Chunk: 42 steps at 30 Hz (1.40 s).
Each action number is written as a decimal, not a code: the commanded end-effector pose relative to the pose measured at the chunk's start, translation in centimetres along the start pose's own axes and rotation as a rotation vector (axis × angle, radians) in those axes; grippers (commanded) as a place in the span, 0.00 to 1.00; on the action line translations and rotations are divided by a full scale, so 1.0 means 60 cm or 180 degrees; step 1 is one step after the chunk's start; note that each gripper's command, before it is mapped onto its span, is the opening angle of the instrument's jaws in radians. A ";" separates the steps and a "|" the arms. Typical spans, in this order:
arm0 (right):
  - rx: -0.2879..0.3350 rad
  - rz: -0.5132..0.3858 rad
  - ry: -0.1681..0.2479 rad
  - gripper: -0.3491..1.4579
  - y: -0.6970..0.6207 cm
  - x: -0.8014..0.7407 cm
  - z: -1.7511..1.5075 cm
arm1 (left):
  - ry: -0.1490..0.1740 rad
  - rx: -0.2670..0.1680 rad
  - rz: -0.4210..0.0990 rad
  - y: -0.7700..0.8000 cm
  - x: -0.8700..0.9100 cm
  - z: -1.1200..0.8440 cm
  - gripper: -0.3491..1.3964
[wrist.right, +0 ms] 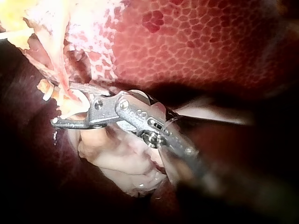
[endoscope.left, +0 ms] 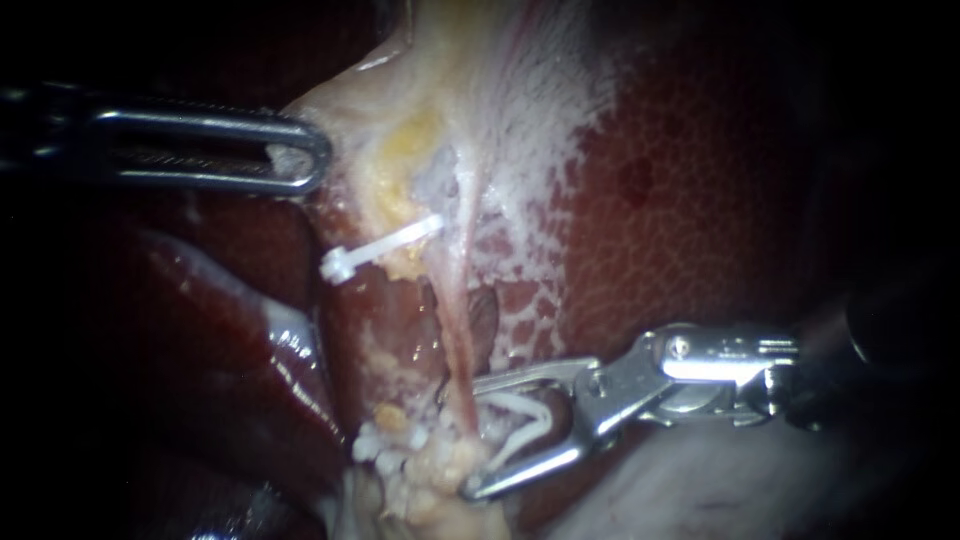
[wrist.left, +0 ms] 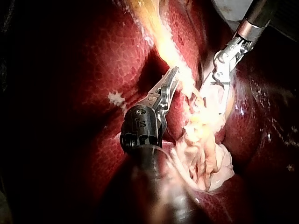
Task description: Clipping first clip right tube
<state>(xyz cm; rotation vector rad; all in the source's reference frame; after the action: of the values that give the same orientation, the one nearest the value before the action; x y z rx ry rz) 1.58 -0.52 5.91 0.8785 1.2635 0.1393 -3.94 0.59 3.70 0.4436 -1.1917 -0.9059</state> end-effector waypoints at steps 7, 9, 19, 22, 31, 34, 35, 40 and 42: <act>-0.0003 0.0040 0.0005 0.45 -0.0005 0.0007 0.0007 | 0.0000 0.0004 0.0000 0.0002 0.0000 0.0001 0.00; -0.0001 0.0093 0.0004 0.44 -0.0006 0.0006 0.0011 | -0.0001 0.0004 0.0000 0.0002 0.0000 0.0001 0.00; 0.0029 0.0269 -0.0005 0.34 -0.0003 0.0006 0.0019 | -0.0002 0.0000 0.0001 0.0002 0.0001 0.0004 0.00; 0.0037 0.0399 -0.0006 0.18 -0.0002 0.0006 0.0017 | -0.0002 0.0000 0.0001 0.0002 0.0001 0.0004 0.00; 0.0092 0.0510 -0.0016 0.00 0.0028 0.0004 -0.0007 | -0.0002 0.0001 0.0001 0.0002 0.0002 0.0004 0.00; 0.0092 0.0525 -0.0018 0.00 0.0029 0.0000 -0.0008 | -0.0002 0.0001 0.0002 0.0002 0.0002 0.0004 0.00; 0.0093 0.0524 -0.0019 0.00 0.0029 0.0000 -0.0007 | -0.0002 0.0001 0.0002 0.0002 0.0002 0.0004 0.00; 0.0095 0.0541 -0.0020 0.00 0.0028 0.0000 -0.0006 | -0.0002 0.0000 0.0002 0.0002 0.0003 0.0004 0.00; 0.0095 0.0541 -0.0021 0.00 0.0028 -0.0001 -0.0006 | -0.0002 0.0000 0.0003 0.0003 0.0003 0.0004 0.00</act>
<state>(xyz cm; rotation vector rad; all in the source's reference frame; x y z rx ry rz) 1.61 -0.39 6.03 1.0131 1.1845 0.2559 -3.96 0.59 3.73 0.4429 -1.1919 -0.9060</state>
